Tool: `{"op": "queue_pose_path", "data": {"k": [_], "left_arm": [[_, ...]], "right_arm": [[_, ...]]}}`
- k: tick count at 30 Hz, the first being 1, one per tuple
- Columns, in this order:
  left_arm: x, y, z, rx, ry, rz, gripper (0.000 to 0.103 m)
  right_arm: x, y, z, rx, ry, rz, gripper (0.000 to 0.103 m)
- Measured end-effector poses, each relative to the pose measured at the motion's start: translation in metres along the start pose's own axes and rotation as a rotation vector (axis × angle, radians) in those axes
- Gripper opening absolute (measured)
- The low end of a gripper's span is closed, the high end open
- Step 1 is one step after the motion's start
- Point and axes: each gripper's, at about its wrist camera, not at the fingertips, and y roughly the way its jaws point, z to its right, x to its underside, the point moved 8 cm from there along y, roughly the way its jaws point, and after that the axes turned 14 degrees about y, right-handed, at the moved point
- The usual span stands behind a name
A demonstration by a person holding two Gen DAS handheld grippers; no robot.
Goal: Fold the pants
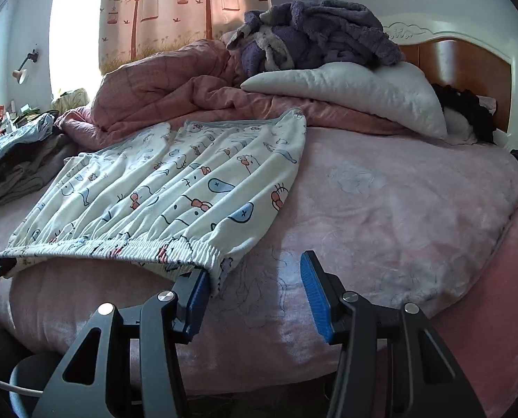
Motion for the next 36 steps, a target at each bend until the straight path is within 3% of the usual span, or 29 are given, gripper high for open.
{"op": "queue_pose_path", "data": {"k": [4, 12, 22, 26, 29, 33, 36], "left_arm": [[0.012, -0.005, 0.004, 0.052, -0.018, -0.01, 0.071], [0.014, -0.023, -0.012, 0.021, -0.094, 0.031, 0.071], [-0.042, -0.05, -0.014, -0.027, -0.122, 0.149, 0.071], [-0.06, -0.074, -0.005, -0.023, -0.124, 0.214, 0.072], [-0.071, -0.087, 0.009, 0.002, -0.104, 0.226, 0.072], [-0.088, -0.109, 0.026, -0.03, -0.041, 0.28, 0.072], [-0.103, -0.118, 0.04, -0.002, -0.023, 0.337, 0.072]], "right_arm": [[0.004, -0.011, -0.006, -0.052, -0.035, 0.019, 0.051], [0.013, -0.025, -0.002, -0.102, -0.04, 0.006, 0.051], [-0.015, -0.058, -0.005, -0.19, -0.002, 0.068, 0.051], [-0.032, -0.085, -0.003, -0.217, -0.008, 0.14, 0.051], [-0.048, -0.099, 0.016, -0.164, 0.048, 0.205, 0.052], [-0.068, -0.104, 0.05, -0.192, 0.167, 0.172, 0.052], [-0.083, -0.11, 0.074, -0.203, 0.209, 0.189, 0.053]]}}
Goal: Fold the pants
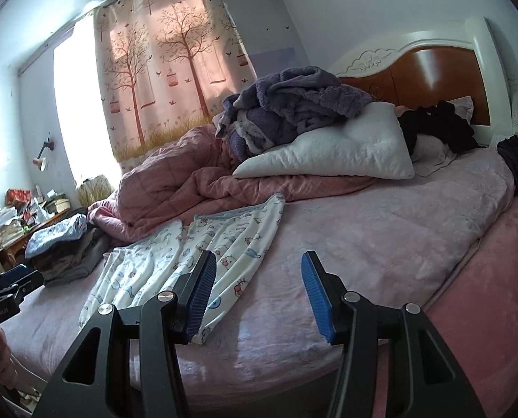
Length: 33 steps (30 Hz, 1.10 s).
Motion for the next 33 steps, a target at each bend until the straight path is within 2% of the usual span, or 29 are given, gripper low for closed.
{"op": "queue_pose_path", "data": {"k": [3, 6, 9, 14, 15, 17, 19, 21, 25, 27, 29, 33], "left_arm": [[-0.014, 0.003, 0.014, 0.029, -0.012, 0.07, 0.074], [-0.023, 0.012, 0.032, 0.044, 0.029, 0.094, 0.086], [-0.018, 0.035, 0.058, 0.136, 0.069, 0.034, 0.087], [0.012, 0.083, 0.108, 0.417, 0.076, -0.158, 0.088], [0.014, 0.089, 0.113, 0.449, 0.078, -0.177, 0.086], [0.015, 0.093, 0.128, 0.478, 0.112, -0.183, 0.064], [0.015, 0.094, 0.139, 0.469, 0.147, -0.176, 0.062], [0.015, 0.094, 0.151, 0.496, 0.181, -0.163, 0.061], [0.02, 0.105, 0.169, 0.514, 0.267, -0.188, 0.04], [0.024, 0.112, 0.176, 0.554, 0.265, -0.224, 0.032], [0.027, 0.121, 0.177, 0.559, 0.242, -0.271, 0.018], [0.022, 0.116, 0.182, 0.618, 0.221, -0.252, 0.014]], "right_arm": [[-0.019, -0.005, 0.012, -0.017, 0.019, 0.027, 0.057], [-0.03, -0.007, 0.02, -0.013, 0.017, 0.05, 0.058], [-0.031, 0.0, 0.026, 0.004, 0.003, 0.042, 0.06], [-0.018, 0.017, 0.029, 0.024, -0.035, -0.003, 0.061], [-0.014, 0.021, 0.029, 0.031, -0.041, -0.011, 0.061], [-0.007, 0.03, 0.032, 0.045, -0.05, -0.031, 0.061], [-0.002, 0.038, 0.036, 0.066, -0.056, -0.049, 0.061], [0.003, 0.047, 0.043, 0.083, -0.058, -0.07, 0.061], [0.008, 0.063, 0.057, 0.104, -0.033, -0.106, 0.061], [0.008, 0.067, 0.061, 0.091, -0.015, -0.114, 0.061], [0.006, 0.07, 0.062, 0.084, -0.006, -0.117, 0.061], [-0.001, 0.08, 0.059, 0.095, -0.017, -0.126, 0.061]]}}
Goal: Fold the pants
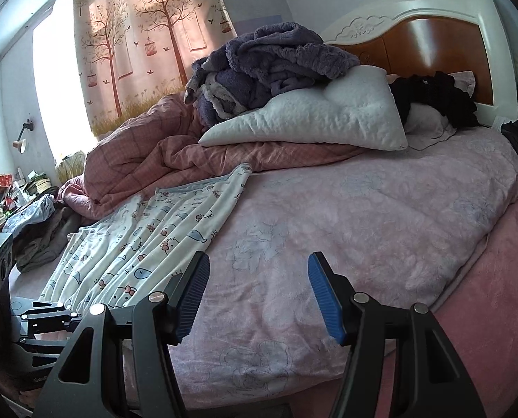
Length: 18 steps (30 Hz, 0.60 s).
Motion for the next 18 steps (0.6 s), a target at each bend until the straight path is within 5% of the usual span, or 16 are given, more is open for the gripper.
{"op": "queue_pose_path", "data": {"k": [7, 18], "left_arm": [[0.005, 0.014, 0.005, 0.048, -0.018, -0.049, 0.014], [0.005, 0.03, 0.004, 0.012, -0.028, -0.118, 0.027]], "right_arm": [[-0.008, 0.006, -0.002, -0.018, 0.007, -0.004, 0.061], [0.004, 0.024, 0.006, 0.006, -0.001, -0.056, 0.061]]}}
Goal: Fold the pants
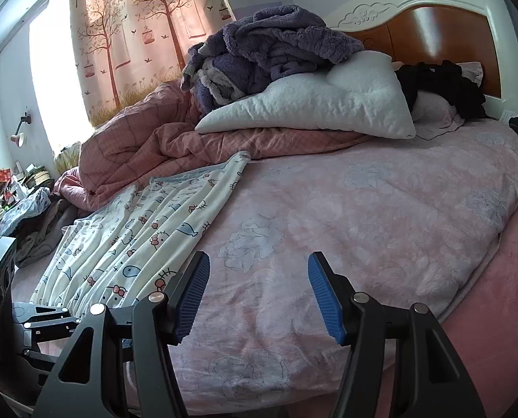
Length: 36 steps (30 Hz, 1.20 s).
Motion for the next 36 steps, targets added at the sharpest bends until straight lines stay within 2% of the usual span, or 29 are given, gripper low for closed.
{"op": "queue_pose_path", "data": {"k": [4, 7, 10, 11, 13, 15, 17, 19, 24, 28, 31, 33, 36], "left_arm": [[0.001, 0.003, 0.0, -0.013, 0.003, -0.011, 0.028], [0.002, 0.005, -0.002, 0.009, -0.028, -0.019, 0.027], [0.002, 0.005, -0.004, 0.007, -0.045, -0.013, 0.02], [0.002, 0.004, -0.007, -0.002, -0.056, -0.011, 0.012], [0.003, 0.002, -0.012, 0.018, -0.1, 0.006, 0.01], [0.004, -0.002, -0.018, 0.039, -0.156, 0.031, 0.009], [0.003, -0.008, -0.018, 0.024, -0.164, 0.057, 0.008], [0.0, -0.011, -0.014, 0.001, -0.134, 0.071, 0.008], [0.004, -0.005, -0.017, 0.038, -0.156, 0.055, 0.008], [0.004, 0.002, -0.016, 0.011, -0.133, 0.024, 0.009], [0.004, 0.003, -0.017, 0.022, -0.139, 0.024, 0.009], [0.004, 0.005, -0.018, 0.028, -0.139, 0.024, 0.009], [0.004, 0.005, -0.018, 0.032, -0.139, 0.027, 0.009]], "right_arm": [[0.002, 0.004, -0.003, -0.032, -0.01, -0.021, 0.061], [0.002, 0.0, -0.019, -0.116, -0.025, -0.042, 0.061], [-0.003, -0.001, -0.035, -0.263, 0.036, -0.103, 0.061], [-0.006, -0.001, -0.039, -0.294, 0.053, -0.113, 0.061], [-0.015, 0.002, -0.043, -0.319, 0.064, -0.109, 0.061], [-0.026, 0.007, -0.046, -0.307, 0.051, -0.09, 0.061], [-0.038, 0.015, -0.051, -0.31, 0.035, -0.083, 0.06], [-0.049, 0.034, -0.057, -0.314, 0.012, -0.122, 0.051], [-0.087, 0.111, -0.056, -0.273, 0.079, -0.214, 0.048], [-0.106, 0.185, -0.056, -0.254, 0.155, -0.313, 0.048], [-0.114, 0.238, -0.054, -0.186, 0.171, -0.346, 0.048], [-0.12, 0.266, -0.056, -0.109, 0.127, -0.321, 0.049], [-0.119, 0.301, -0.06, -0.06, 0.097, -0.344, 0.049]]}}
